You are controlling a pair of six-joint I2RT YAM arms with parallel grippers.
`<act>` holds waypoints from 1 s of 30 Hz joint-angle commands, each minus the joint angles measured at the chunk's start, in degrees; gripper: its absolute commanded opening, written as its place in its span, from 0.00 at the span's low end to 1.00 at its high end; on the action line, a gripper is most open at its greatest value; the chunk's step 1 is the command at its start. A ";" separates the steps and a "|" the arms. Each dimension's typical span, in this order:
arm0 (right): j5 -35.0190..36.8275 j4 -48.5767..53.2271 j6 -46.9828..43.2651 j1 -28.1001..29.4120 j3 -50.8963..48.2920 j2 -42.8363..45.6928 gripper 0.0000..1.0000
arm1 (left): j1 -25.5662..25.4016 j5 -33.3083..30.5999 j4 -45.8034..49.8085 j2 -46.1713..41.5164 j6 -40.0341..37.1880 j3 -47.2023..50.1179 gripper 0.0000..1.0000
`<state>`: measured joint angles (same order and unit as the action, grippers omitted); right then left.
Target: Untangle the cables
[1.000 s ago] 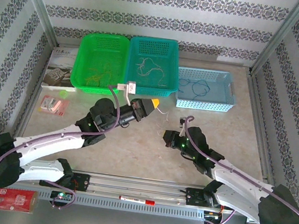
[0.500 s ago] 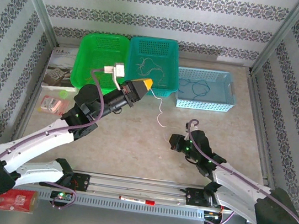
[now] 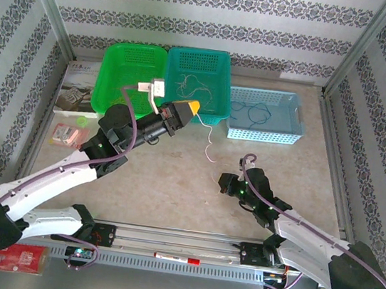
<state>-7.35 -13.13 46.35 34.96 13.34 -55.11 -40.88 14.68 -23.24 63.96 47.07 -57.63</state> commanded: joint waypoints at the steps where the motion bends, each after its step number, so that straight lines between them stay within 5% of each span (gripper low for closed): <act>1: -0.56 -0.79 -0.67 -0.76 1.03 -0.08 0.01 | 2.71 2.69 0.47 1.70 -0.51 -4.21 0.00; 6: 0.06 -0.59 -0.40 -1.08 0.13 1.27 0.07 | 5.94 7.03 3.62 5.97 -1.02 -11.98 0.00; 23: -2.66 1.77 -0.55 -5.38 -0.99 5.79 0.59 | 16.14 13.69 10.14 19.69 -2.81 -35.32 0.00; 30: -3.86 3.21 -0.91 -7.06 -1.12 7.72 0.65 | 19.95 15.32 11.59 24.61 -3.44 -44.60 0.00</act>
<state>-9.93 -10.90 46.15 28.67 12.95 -48.45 -22.04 27.92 -12.71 87.55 45.25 -98.15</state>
